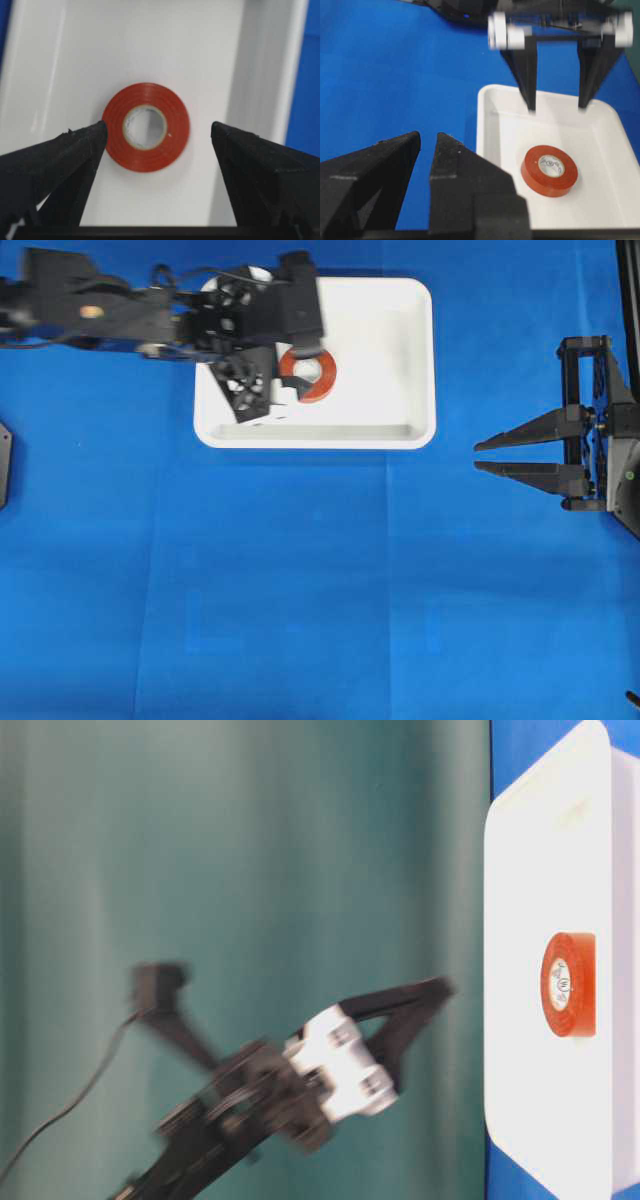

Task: Place one roll of tape in the white case with the left arm.
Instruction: 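Lower the tape into the tray and open the left gripper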

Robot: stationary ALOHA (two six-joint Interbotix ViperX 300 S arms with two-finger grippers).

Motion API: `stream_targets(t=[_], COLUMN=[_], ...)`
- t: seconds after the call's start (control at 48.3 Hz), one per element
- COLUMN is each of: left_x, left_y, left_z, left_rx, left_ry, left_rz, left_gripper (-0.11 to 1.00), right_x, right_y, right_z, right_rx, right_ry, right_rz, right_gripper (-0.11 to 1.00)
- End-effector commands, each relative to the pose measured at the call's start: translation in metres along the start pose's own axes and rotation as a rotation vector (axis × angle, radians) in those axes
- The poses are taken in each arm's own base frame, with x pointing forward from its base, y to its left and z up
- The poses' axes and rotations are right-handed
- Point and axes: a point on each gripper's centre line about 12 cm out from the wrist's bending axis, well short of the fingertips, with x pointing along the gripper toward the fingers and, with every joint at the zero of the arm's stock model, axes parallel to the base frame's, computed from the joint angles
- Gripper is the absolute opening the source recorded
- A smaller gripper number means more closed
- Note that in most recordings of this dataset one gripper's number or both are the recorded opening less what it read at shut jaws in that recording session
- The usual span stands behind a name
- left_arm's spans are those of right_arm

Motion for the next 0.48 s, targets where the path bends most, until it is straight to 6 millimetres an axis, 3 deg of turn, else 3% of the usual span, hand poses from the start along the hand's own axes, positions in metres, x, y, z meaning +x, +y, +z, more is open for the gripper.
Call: stream_targets(t=[0.0, 0.228, 0.456], left_x=[-0.032, -0.061, -0.091], left_y=[-0.003, -0.011, -0.017], left_z=[0.014, -0.004, -0.020], left_rx=[0.001, -0.004, -0.008], left_ry=[-0.092, -0.208, -0.437], left_rz=[-0.004, -0.032, -0.059], left_gripper=[0.80, 0.80, 0.80], right_x=[0.001, 0.001, 0.001], right_y=[0.000, 0.000, 0.000], right_z=[0.005, 0.004, 0.005], right_rx=[0.004, 0.004, 0.004], right_ry=[-0.014, -0.011, -0.015], right_rz=[-0.001, -0.001, -0.001], right_gripper=[-0.11, -0.11, -0.11])
